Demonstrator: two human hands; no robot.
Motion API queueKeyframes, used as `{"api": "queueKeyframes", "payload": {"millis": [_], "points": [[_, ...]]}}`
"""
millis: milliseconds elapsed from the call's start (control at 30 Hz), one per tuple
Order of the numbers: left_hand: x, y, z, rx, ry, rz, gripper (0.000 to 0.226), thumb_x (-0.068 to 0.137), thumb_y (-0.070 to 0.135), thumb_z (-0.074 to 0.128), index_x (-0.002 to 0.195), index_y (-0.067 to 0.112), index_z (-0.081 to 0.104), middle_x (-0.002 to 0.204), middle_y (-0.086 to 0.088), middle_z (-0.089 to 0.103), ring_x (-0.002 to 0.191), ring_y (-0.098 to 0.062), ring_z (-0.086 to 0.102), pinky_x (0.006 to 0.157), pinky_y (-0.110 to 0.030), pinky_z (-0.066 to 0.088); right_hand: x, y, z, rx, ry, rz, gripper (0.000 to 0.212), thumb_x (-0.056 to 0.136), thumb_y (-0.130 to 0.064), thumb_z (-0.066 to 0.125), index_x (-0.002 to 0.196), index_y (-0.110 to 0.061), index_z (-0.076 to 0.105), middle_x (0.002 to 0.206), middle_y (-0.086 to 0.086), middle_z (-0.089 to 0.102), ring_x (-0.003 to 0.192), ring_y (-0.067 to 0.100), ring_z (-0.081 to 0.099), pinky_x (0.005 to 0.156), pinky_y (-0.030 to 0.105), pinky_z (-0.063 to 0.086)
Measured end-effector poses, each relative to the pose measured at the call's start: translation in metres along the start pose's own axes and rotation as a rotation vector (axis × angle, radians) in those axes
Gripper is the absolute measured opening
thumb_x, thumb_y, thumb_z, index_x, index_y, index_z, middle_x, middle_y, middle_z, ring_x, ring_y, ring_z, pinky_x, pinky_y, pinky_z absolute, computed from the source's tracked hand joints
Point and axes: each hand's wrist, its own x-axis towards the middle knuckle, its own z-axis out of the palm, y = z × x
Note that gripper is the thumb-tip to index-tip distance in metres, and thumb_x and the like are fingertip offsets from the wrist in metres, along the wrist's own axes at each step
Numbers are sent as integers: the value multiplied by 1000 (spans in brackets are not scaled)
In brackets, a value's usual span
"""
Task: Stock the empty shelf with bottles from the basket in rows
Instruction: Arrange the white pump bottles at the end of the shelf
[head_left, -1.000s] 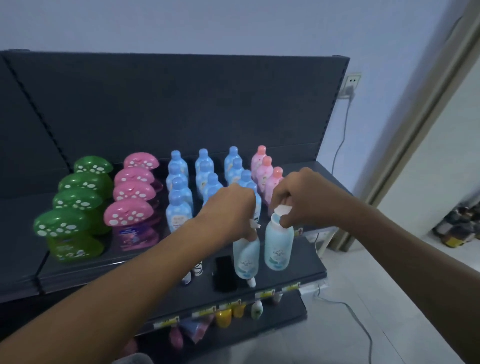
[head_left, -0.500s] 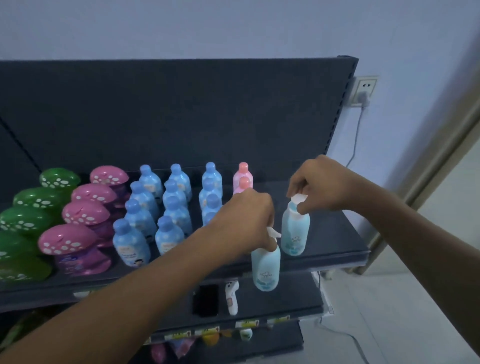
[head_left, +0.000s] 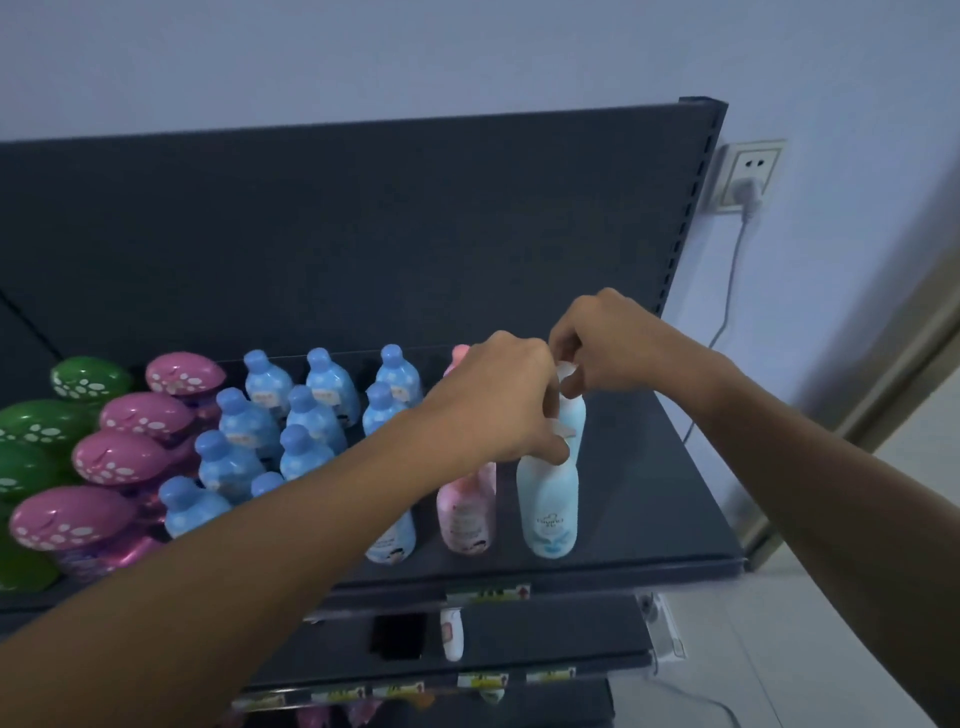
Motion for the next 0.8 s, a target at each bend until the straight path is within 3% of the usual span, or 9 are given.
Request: {"api": "queueKeyframes", "payload": {"millis": [333,433,567,800], "points": [[53,-15,4,5,42,-89,28,64,38,88,86,25,75,84,5,67,76,-17,66,67,-35,59,51,19,-4,33,-29,-54,34,69,-15,84,62,-41,63,69,-20,64,69,3,61,58,16,39],[63,-22,8,1,46,-112,29,65,38,88,87,25,76,86,4,68,77,-17,66,68,-36,59,63,25,0,47,-29,-53,27,69,-14,84,72,-38,71,73,-20,66,74,4,63,60,17,42],[71,-29,13,-16,49,-141,22,65,35,87,73,29,67,78,5,65,74,-18,65,62,-32,56,75,31,6,62,-23,-55,24,71,-15,85,85,-32,77,79,-19,68,79,3,64,60,14,40],[80,-38,19,-51,73,-160,27,66,33,85,91,24,78,83,4,69,74,-17,66,68,-37,60,88,35,13,90,-10,-46,24,71,-12,83,87,-29,79,76,-18,67,77,2,62,59,14,39]]}}
